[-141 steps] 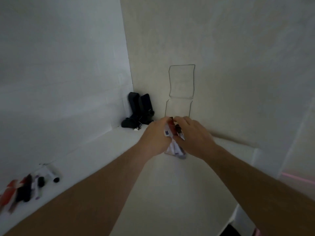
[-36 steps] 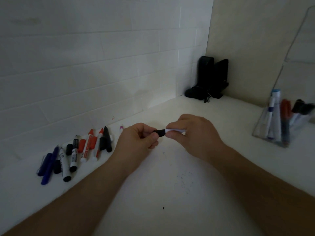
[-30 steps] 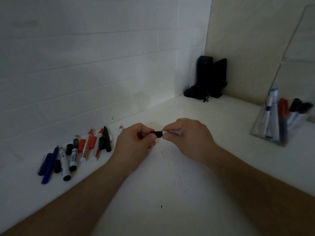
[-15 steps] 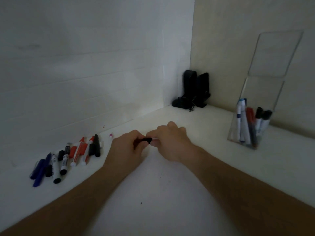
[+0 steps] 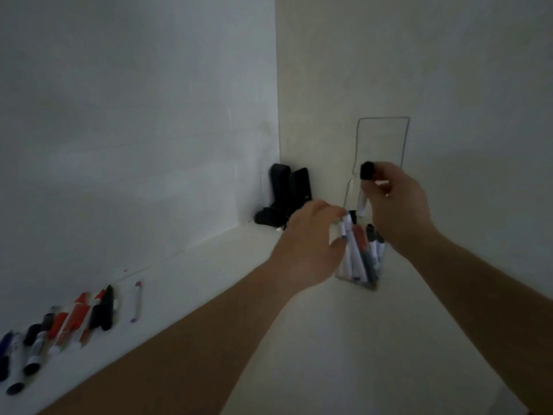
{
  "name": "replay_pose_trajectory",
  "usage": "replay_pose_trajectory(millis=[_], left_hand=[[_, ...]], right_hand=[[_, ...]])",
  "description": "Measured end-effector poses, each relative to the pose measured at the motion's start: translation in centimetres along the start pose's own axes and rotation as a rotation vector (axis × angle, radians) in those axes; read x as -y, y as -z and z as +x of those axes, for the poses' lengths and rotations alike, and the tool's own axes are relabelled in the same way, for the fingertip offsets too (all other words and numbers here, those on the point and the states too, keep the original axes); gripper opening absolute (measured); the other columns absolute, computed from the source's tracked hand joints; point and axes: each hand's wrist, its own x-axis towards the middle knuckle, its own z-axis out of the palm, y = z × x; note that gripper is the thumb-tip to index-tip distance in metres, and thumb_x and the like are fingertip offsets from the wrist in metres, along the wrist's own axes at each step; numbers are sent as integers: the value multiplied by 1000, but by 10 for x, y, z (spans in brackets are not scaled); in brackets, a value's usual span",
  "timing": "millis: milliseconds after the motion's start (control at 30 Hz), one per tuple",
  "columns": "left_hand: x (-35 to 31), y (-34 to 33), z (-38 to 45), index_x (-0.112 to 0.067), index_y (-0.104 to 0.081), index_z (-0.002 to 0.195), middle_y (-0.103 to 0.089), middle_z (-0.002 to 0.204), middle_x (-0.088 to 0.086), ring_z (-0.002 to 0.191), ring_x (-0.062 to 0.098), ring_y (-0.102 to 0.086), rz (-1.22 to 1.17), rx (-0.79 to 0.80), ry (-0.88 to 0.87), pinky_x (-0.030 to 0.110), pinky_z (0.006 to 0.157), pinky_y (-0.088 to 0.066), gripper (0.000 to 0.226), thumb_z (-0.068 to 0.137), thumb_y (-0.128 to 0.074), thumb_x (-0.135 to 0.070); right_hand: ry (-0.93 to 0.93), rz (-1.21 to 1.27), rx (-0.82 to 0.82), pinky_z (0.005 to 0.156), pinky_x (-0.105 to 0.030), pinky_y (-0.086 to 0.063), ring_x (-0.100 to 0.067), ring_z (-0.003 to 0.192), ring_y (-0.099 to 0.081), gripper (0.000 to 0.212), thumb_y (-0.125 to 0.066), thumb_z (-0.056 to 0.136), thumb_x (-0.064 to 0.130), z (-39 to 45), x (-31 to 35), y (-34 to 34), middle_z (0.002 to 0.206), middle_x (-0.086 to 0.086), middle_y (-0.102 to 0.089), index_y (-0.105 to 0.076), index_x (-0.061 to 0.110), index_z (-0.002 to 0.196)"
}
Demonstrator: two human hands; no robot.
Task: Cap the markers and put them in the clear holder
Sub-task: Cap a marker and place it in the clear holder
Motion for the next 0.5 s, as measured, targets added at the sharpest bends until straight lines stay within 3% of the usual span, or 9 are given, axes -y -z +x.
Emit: replay_pose_trajectory(millis=[67,167,267,333,400,467,500], left_hand=[[-4,-19,7,-23,-42,146,-38,149,0,138,23,-31,121,104,-9,35,113,-32,56,93,-60,-23],[0,-39,10,-23,-30,153,-29,158,3,138,31,-28,317,181,-44,44,114,-32,71,90,-62,-29],[9,-47,10,-25,-25,156,-24,159,4,135,30,-31,374,202,-72,46,112,-36,78,88,-63,-31],[13,-49,10,-25,-25,156,-24,159,4,135,30,-32,351,191,-81,46,111,-38,78,88,-63,-29],[16,-48,8,-24,-23,157,-23,161,3,136,30,-31,324,184,-103,46,110,-39,79,88,-63,-27],[20,-44,3,-25,-19,159,-19,164,0,139,28,-29,286,205,-117,44,112,-37,80,91,-61,-26],[23,-40,-1,-27,-18,159,-17,165,-2,141,27,-27,263,221,-117,43,114,-35,78,93,-60,-27]], right_hand=[[-21,-158,45,74,-32,-57,-17,80,-64,24,-59,99,23,-2,-19,4,94,9,-66,-67,29,121],[88,-445,134,83,-34,-50,-28,93,-65,26,-59,99,22,-5,-36,6,102,1,-69,-65,22,124],[121,-622,215,79,-40,-58,-26,83,-67,36,-51,102,31,-7,-44,1,97,0,-70,-43,34,137],[155,-752,255,71,-40,-59,-21,72,-64,26,-39,104,34,-6,-48,2,84,2,-65,-46,33,129],[152,-863,336,67,-34,-54,-19,68,-60,28,-30,103,37,-4,-52,6,76,2,-61,-55,26,104],[125,-891,406,69,-32,-48,-21,74,-60,39,-21,100,43,-8,-53,8,82,1,-63,-56,27,92],[115,-868,410,74,-34,-50,-22,80,-62,43,-19,99,45,-10,-53,8,91,-2,-68,-60,30,98]])
